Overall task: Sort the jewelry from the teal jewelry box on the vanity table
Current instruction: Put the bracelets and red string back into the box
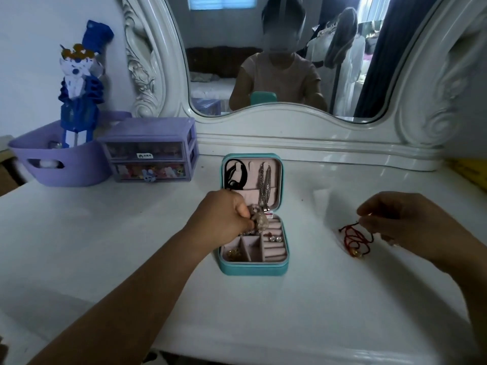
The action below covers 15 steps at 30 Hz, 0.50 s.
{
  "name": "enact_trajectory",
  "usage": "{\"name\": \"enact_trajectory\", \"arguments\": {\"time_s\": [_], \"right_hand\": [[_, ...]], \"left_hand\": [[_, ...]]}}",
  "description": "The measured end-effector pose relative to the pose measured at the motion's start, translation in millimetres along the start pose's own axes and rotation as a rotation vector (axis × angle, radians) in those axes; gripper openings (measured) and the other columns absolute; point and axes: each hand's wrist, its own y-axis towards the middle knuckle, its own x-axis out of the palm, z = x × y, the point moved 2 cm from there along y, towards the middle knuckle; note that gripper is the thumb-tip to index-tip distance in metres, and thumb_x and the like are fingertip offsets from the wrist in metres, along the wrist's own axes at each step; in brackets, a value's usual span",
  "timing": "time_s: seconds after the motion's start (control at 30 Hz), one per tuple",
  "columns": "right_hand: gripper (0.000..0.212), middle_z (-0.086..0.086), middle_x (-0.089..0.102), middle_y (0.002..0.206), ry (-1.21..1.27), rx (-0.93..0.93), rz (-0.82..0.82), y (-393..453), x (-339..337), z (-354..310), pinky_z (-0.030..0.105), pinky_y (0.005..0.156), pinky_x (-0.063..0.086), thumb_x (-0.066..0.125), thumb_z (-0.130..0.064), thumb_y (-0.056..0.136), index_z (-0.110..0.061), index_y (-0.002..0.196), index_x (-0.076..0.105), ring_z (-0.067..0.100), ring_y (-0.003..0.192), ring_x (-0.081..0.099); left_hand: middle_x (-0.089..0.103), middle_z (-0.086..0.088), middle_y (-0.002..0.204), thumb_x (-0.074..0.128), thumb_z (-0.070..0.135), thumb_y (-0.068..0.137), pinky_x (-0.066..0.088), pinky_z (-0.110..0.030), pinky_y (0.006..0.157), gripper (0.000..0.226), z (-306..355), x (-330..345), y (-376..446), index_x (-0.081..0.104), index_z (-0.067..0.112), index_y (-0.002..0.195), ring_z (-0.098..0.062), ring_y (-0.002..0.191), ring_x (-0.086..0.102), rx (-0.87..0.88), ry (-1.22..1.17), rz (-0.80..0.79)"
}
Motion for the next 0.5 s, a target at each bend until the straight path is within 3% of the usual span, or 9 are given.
{"name": "enact_trajectory", "arguments": {"time_s": [0.1,0.23,0.3,0.4,0.5], "right_hand": [[0.004,0.002,0.069,0.078,-0.134,0.036,-0.071,-4,-4,6,0.028,0.062,0.046,0.069,-0.023,0.078,-0.026,0.081,0.067,0.016,0.071,0.060],[0.025,-0.006,0.063,0.079,-0.295,0.033,-0.183,-10,6,3,0.023,0.061,0.041,0.075,-0.040,0.067,-0.034,0.088,0.063,0.008,0.072,0.055],[0.028,-0.009,0.061,0.081,-0.349,0.021,-0.176,-11,13,4,0.025,0.066,0.044,0.073,-0.044,0.067,-0.036,0.090,0.060,0.006,0.075,0.055],[0.017,-0.007,0.061,0.076,-0.428,-0.033,-0.110,-9,20,11,0.029,0.065,0.043,0.068,-0.039,0.074,-0.025,0.083,0.063,0.006,0.071,0.053],[0.011,-0.010,0.058,0.068,-0.381,-0.058,-0.068,-8,21,15,0.024,0.056,0.039,0.067,-0.034,0.078,-0.029,0.071,0.059,0.003,0.065,0.051]], "left_hand": [[0.067,0.000,0.066,0.077,0.010,0.068,0.048,-0.025,0.067,0.025,1,2,-1,0.060,0.025,0.056,-0.015,0.063,0.060,0.048,0.061,0.010],[0.056,0.008,0.056,0.069,0.013,0.078,0.036,-0.020,0.058,0.031,6,-3,-2,0.056,0.028,0.054,-0.006,0.055,0.050,0.110,0.166,-0.133],[0.061,0.006,0.061,0.067,0.015,0.081,0.039,-0.020,0.060,0.026,7,-7,-4,0.061,0.027,0.058,-0.006,0.058,0.055,0.122,0.153,-0.164],[0.067,0.010,0.065,0.066,0.017,0.081,0.042,-0.008,0.056,0.020,3,-12,-11,0.065,0.028,0.065,0.002,0.058,0.060,0.121,0.029,-0.032],[0.064,0.012,0.055,0.066,0.016,0.081,0.039,-0.005,0.050,0.020,-3,-13,-17,0.064,0.027,0.064,0.004,0.051,0.056,0.127,-0.083,0.210]]}}
